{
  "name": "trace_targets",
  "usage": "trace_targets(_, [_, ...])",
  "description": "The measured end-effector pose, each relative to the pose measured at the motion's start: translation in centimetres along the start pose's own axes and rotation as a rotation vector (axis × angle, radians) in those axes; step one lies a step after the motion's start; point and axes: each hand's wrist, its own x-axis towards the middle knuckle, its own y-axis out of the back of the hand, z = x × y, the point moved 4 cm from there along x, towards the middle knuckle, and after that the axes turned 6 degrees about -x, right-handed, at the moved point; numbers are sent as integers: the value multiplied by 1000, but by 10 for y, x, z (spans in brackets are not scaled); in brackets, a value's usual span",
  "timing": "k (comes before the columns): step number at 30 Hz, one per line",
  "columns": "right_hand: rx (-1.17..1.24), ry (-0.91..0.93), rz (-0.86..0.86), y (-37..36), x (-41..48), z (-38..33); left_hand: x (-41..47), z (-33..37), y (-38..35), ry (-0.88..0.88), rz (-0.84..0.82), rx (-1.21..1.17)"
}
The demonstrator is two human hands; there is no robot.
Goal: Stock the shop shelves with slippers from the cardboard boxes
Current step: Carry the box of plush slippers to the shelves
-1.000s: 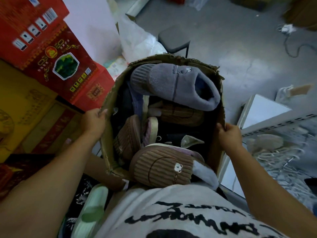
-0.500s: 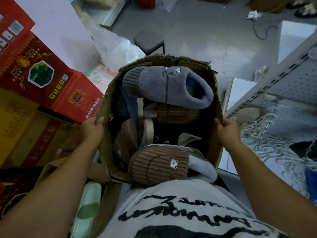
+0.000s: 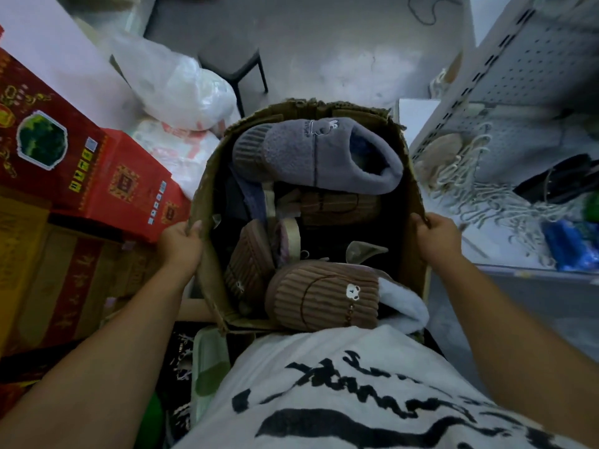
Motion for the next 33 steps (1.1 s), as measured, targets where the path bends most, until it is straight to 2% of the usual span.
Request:
trace_targets(5, [25,-65,90,23,-31,38,-3,31,-29,-109,-105,7])
trace_targets(13, [128,-256,189,53,-85,129,-35,87,-90,-291,-218,195])
trace_targets(19, [342,-513,252,72,-148,230,-107,126,-162,-437,-331,285])
trace_targets(28, [428,-675,364,140,-223,384,-243,158,-289,-602,-468,284])
trace_targets(33, [566,-773,490,170,-265,445,-313,215,-358,-761,-565,288])
